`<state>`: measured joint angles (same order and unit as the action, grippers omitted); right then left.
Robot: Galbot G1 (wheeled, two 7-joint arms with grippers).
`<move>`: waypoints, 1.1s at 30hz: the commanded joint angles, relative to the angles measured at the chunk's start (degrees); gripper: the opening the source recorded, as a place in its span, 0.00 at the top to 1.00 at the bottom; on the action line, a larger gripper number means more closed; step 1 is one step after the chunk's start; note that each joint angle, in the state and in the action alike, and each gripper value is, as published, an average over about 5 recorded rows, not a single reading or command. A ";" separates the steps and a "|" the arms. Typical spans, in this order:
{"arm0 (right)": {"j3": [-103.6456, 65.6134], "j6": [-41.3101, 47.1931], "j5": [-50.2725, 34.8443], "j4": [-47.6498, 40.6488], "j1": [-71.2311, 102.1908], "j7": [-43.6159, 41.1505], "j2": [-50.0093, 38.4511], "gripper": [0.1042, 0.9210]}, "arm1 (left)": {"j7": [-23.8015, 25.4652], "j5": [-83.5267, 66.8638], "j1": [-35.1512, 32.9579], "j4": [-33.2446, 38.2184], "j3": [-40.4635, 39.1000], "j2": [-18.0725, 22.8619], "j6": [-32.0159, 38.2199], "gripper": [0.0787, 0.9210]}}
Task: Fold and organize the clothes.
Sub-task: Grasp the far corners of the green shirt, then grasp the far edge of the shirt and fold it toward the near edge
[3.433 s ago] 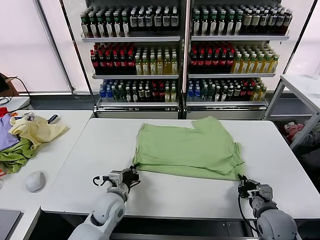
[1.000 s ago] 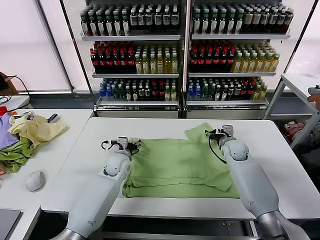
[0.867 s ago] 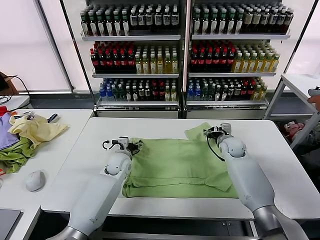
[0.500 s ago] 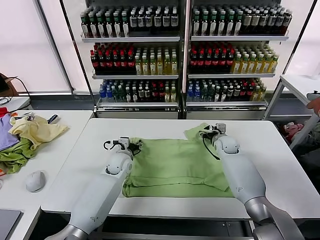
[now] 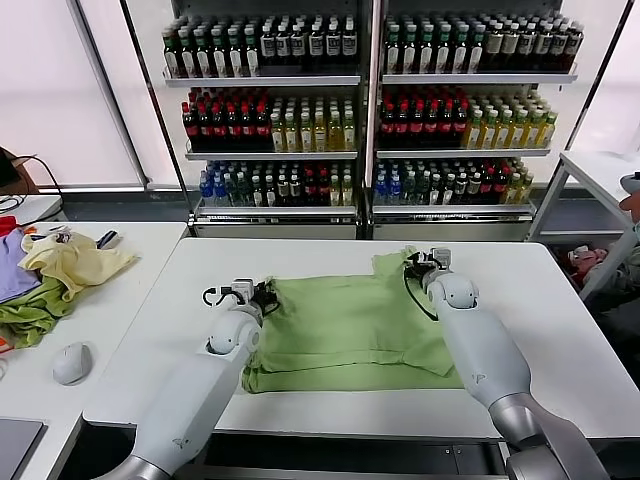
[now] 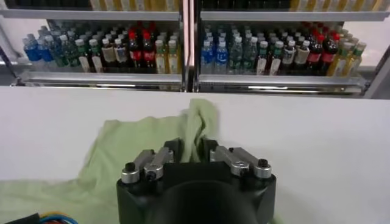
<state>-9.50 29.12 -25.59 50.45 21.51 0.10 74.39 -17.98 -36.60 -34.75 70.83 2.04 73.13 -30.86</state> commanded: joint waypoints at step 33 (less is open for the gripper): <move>-21.33 -0.06 1.56 60.77 48.02 3.92 -9.49 0.97 | 1.55 -2.97 -27.56 37.85 6.67 -12.14 4.64 0.97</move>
<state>-23.38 28.83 -27.15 100.22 55.34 3.71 63.99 -16.72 -40.25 -55.33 103.14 7.98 63.06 -26.12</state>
